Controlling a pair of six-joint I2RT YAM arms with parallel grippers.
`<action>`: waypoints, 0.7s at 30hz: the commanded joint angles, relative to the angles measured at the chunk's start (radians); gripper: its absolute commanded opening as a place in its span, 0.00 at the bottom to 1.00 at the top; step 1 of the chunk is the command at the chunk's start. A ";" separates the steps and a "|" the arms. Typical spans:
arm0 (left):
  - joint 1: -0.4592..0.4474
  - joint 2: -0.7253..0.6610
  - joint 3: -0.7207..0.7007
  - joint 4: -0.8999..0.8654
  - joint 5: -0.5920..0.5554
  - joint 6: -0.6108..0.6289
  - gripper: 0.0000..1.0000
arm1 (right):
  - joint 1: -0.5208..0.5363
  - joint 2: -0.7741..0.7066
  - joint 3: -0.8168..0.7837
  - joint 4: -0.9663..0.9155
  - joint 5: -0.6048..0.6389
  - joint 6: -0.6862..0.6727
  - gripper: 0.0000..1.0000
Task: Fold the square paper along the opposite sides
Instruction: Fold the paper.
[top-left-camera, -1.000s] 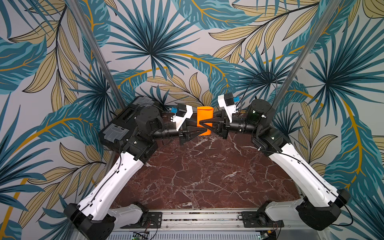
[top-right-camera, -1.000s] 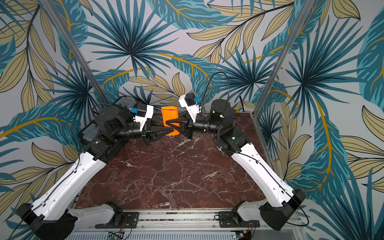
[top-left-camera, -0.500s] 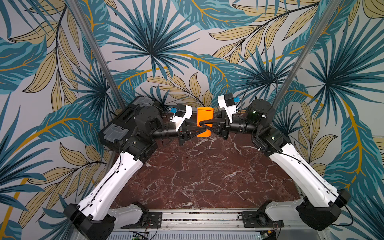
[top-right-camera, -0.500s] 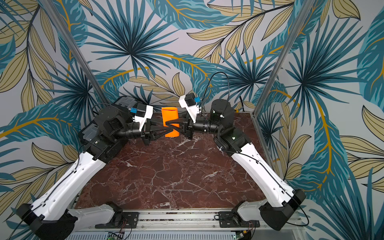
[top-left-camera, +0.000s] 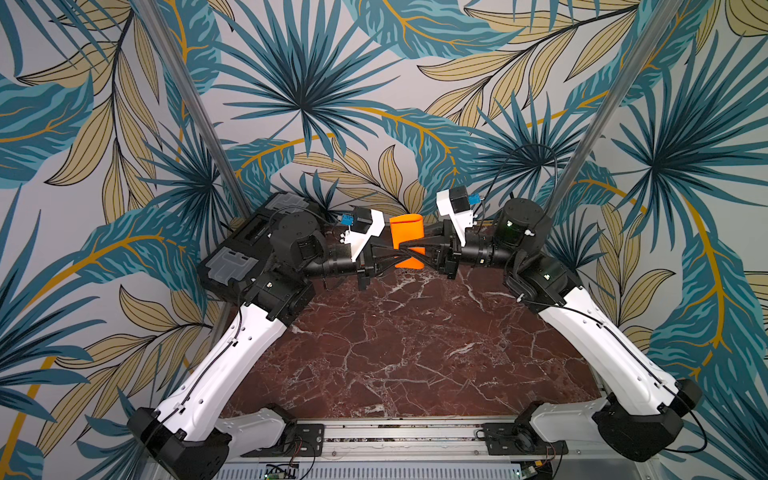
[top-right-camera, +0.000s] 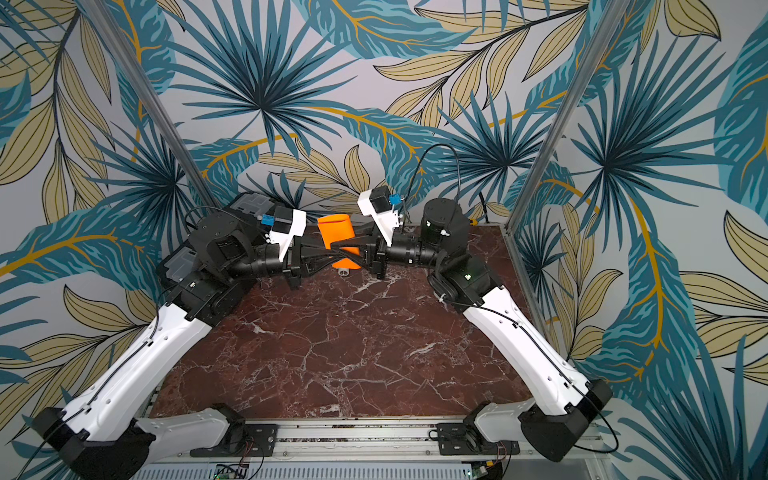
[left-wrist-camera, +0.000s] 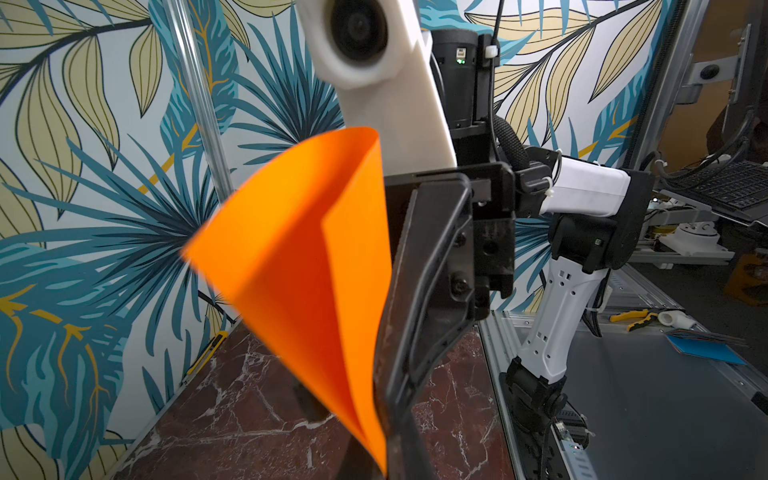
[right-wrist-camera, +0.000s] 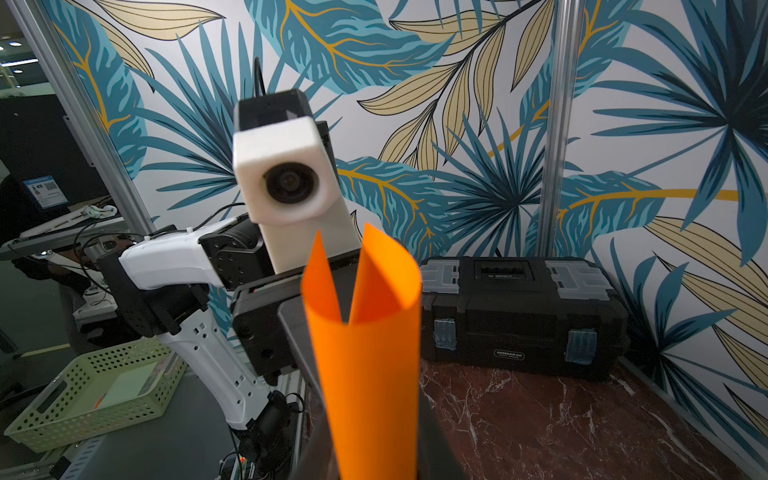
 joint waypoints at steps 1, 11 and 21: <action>0.000 -0.014 0.030 0.014 0.003 0.010 0.01 | 0.003 -0.002 0.015 0.015 0.015 0.007 0.24; 0.003 -0.014 0.059 -0.022 0.023 0.024 0.00 | 0.003 -0.037 0.013 -0.011 0.043 -0.015 0.47; 0.019 0.021 0.131 0.063 0.202 -0.078 0.00 | -0.022 -0.160 0.072 -0.253 -0.019 -0.195 0.63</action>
